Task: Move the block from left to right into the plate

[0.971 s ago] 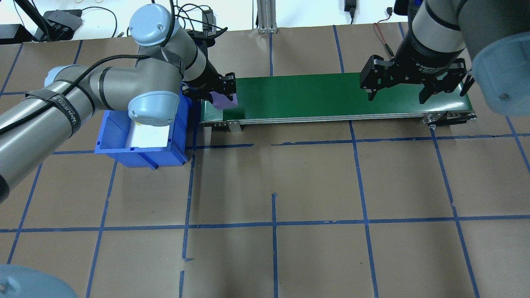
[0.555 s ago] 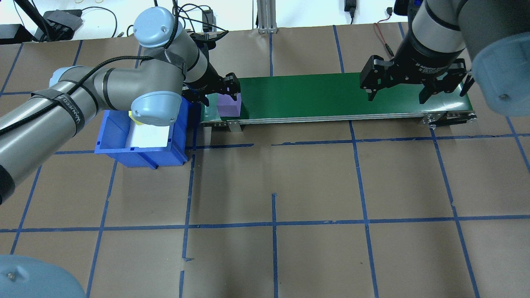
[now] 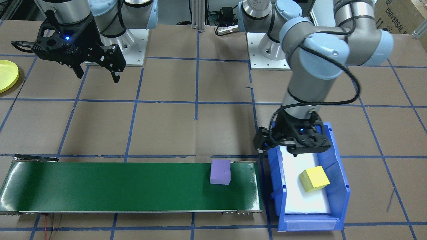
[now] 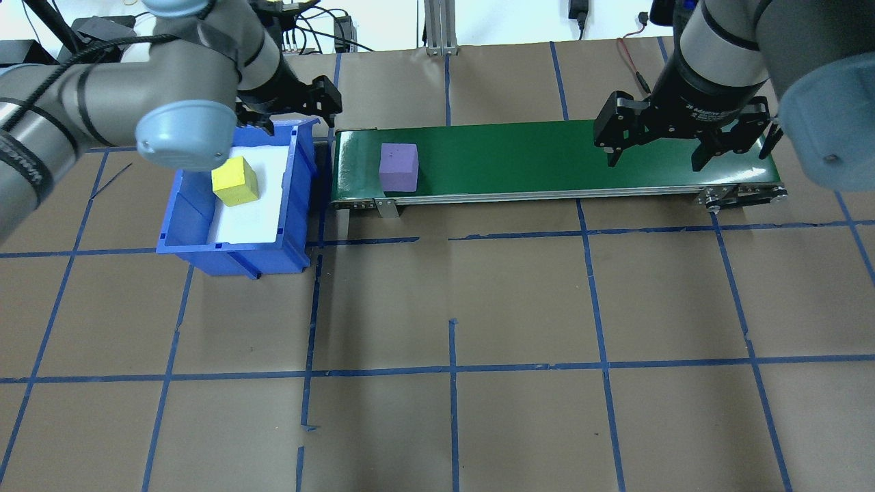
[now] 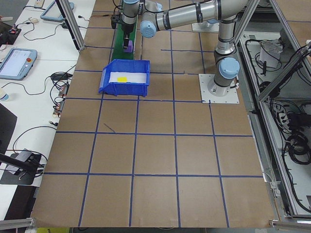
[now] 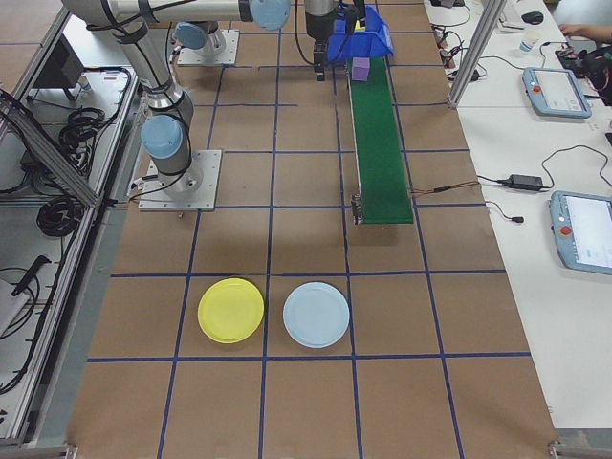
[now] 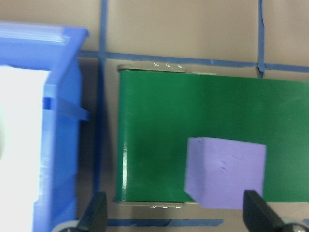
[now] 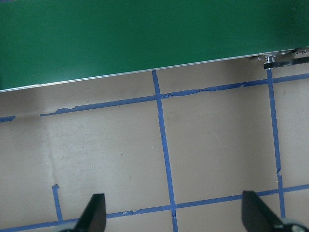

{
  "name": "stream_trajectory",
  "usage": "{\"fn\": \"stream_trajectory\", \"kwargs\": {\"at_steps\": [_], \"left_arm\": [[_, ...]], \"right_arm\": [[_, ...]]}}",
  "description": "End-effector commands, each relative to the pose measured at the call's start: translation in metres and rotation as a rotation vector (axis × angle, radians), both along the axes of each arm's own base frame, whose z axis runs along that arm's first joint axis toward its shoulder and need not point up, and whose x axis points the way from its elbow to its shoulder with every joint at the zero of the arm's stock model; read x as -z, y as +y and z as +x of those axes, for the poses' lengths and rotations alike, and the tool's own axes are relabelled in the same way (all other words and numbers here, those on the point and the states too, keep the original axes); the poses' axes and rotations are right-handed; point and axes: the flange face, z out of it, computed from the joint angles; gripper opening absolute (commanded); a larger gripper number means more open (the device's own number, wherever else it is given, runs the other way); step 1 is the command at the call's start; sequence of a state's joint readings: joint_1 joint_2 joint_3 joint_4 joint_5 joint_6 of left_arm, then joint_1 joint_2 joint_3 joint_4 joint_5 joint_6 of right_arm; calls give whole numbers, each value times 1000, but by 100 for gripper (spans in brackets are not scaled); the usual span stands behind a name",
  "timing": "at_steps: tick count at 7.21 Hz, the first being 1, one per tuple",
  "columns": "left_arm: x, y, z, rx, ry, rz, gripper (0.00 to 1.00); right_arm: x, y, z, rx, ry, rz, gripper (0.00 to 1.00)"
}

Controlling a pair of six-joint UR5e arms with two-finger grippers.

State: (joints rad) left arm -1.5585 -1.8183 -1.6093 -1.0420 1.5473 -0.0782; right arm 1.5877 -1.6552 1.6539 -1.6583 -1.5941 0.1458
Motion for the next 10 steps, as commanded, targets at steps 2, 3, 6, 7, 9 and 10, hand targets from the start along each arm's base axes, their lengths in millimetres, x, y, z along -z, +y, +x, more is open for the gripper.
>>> {"fn": "stream_trajectory", "kwargs": {"at_steps": [2, 3, 6, 7, 9, 10], "left_arm": [[24, -13, 94, -37, -26, 66, 100], [37, -16, 95, -58, -20, 88, 100], [92, -22, 98, -136, -13, 180, 100], [101, -24, 104, -150, -67, 199, 100], [116, -26, 109, -160, -116, 226, 100], [122, -26, 112, -183, -135, 239, 100]], "right_arm": [[1, 0, 0, 0, 1, 3, 100], [1, 0, 0, 0, 3, 3, 100], [-2, -1, -2, -2, 8, -5, 100], [-3, -2, -4, 1, 8, -8, 100], [-11, -11, -38, 18, 11, -20, 100], [-15, -16, -61, 34, 8, -28, 100]]}}
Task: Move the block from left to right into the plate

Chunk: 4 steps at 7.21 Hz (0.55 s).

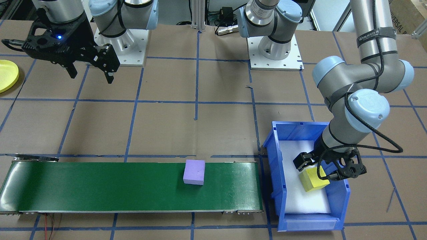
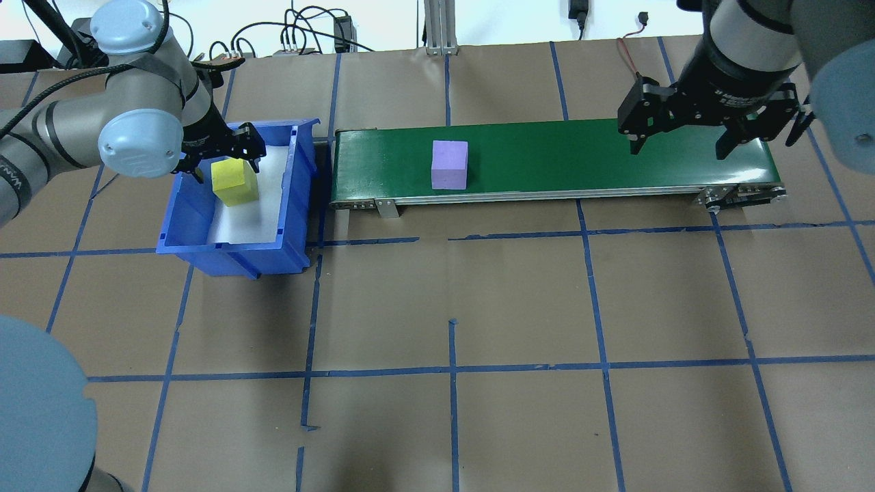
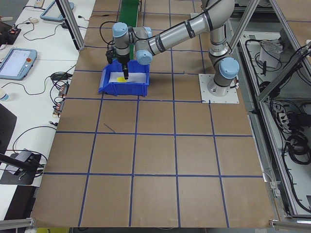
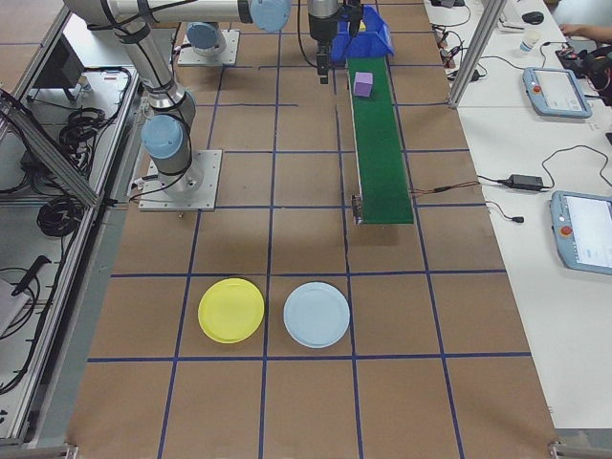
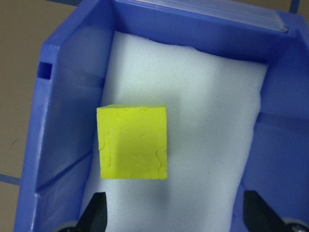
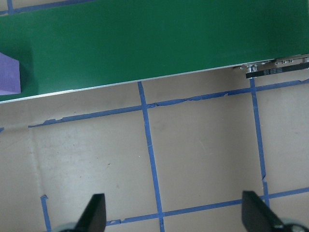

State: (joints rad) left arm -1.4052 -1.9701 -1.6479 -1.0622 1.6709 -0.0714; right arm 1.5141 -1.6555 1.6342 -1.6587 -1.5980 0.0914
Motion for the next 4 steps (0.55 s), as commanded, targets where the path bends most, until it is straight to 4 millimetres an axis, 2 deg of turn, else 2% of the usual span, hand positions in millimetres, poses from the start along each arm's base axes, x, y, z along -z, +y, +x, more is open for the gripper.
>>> {"fn": "stream_trajectory", "kwargs": {"at_steps": [1, 3, 4], "left_arm": [[11, -1, 4, -33, -31, 21, 100], [24, -5, 4, -36, -29, 32, 99], [23, -7, 5, -37, -30, 16, 99]], "right_arm": [[-8, -8, -50, 50, -1, -9, 100], [-13, -10, -86, 105, 5, -11, 100], [-12, -10, -112, 105, 6, -8, 100]]}}
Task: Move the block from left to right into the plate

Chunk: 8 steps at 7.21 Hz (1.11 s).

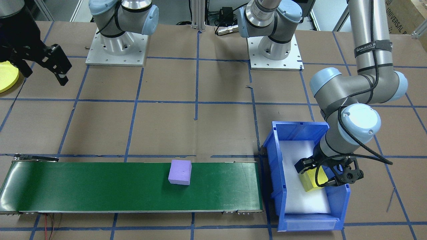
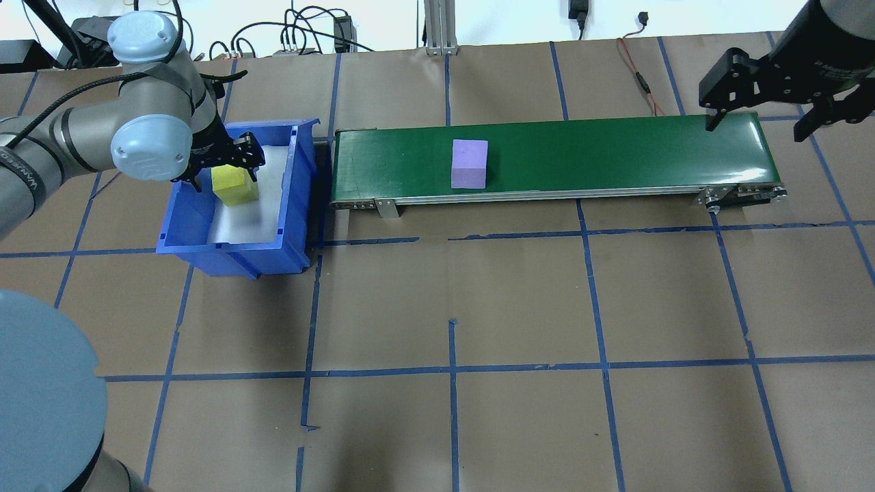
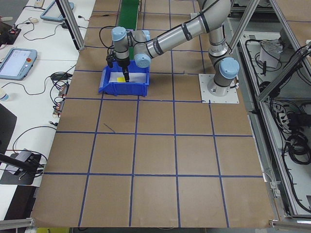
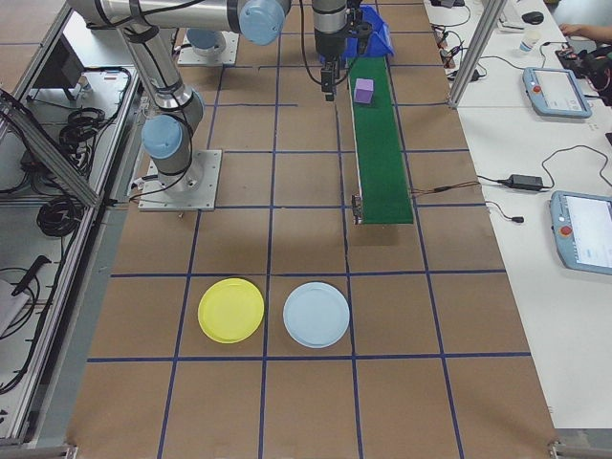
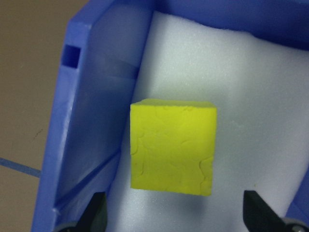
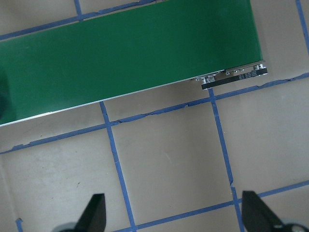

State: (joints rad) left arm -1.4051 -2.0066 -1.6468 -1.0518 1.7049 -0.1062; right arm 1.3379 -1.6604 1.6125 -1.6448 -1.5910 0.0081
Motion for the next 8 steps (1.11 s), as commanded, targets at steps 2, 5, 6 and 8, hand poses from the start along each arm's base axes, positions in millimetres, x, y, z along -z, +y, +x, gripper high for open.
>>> {"fn": "stream_trajectory", "kwargs": {"at_steps": [2, 5, 6, 8], "left_arm": [[0, -5, 1, -1, -1, -19, 99], [6, -9, 1, -1, -1, -30, 89], [6, -10, 0, 0, 0, -32, 87], [5, -11, 0, 2, 0, -33, 81]], "right_arm": [[-2, 2, -75, 43, -29, -9, 100], [-28, -16, -127, 88, -81, -45, 100], [-34, -54, -149, 88, -104, -5, 100], [-40, -100, -175, 69, -107, 6, 100]]}}
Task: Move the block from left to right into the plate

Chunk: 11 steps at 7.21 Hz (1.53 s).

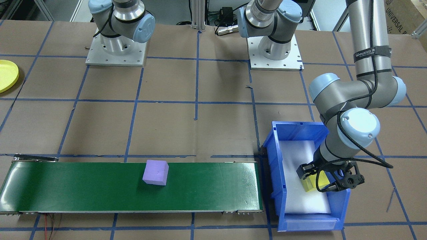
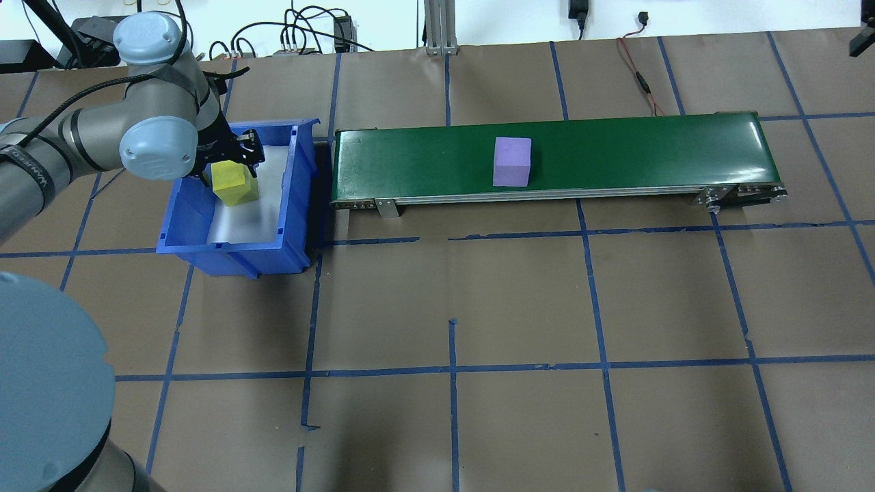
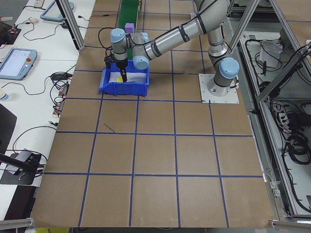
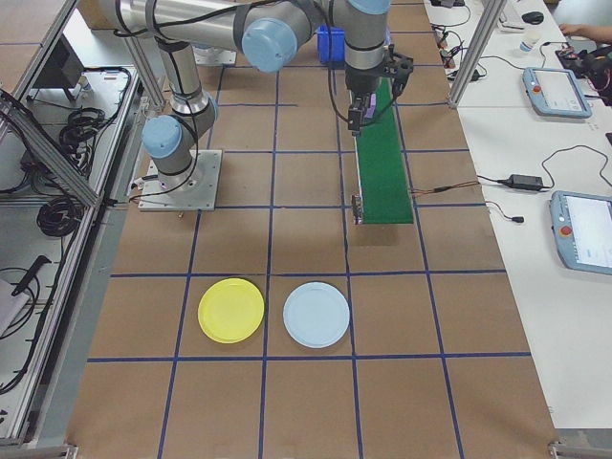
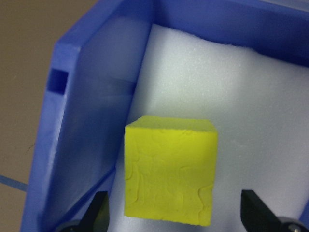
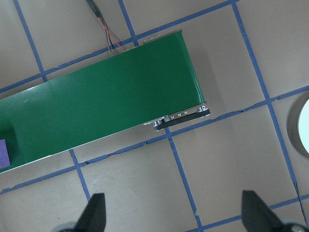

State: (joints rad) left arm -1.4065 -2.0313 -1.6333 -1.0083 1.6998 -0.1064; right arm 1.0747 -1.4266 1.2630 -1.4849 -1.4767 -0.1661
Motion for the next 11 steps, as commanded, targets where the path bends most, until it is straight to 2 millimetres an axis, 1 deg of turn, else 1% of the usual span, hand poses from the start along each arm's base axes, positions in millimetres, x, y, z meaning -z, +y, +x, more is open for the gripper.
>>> {"fn": "stream_trajectory", "kwargs": {"at_steps": [1, 2, 4, 5, 6, 7, 8, 9, 10, 11], "left_arm": [[1, -1, 0, 2, 2, 1, 78], [1, -1, 0, 4, 2, 1, 77], [5, -1, 0, 7, 1, 8, 77], [4, -1, 0, 11, -2, 8, 78], [2, -1, 1, 14, -4, 5, 80], [2, -2, 1, 16, -4, 4, 84], [1, -2, 1, 14, -6, 3, 88], [0, -1, 1, 14, -6, 3, 89], [3, 0, 2, 13, -7, 9, 89], [4, 0, 1, 14, -8, 11, 88]], "right_arm": [[-1, -31, -18, -10, -8, 1, 100], [14, -41, -19, -17, -49, 5, 100], [34, -52, -18, -54, -125, -4, 100], [62, -64, -25, -65, -170, 22, 100], [98, -80, -27, -81, -257, 39, 100], [142, -96, -40, -72, -313, 84, 100], [182, -112, -49, -88, -382, 84, 100], [209, -120, -55, -113, -383, 71, 100], [237, -111, -57, -143, -417, 102, 100], [253, -105, -56, -209, -473, 71, 100]]}}
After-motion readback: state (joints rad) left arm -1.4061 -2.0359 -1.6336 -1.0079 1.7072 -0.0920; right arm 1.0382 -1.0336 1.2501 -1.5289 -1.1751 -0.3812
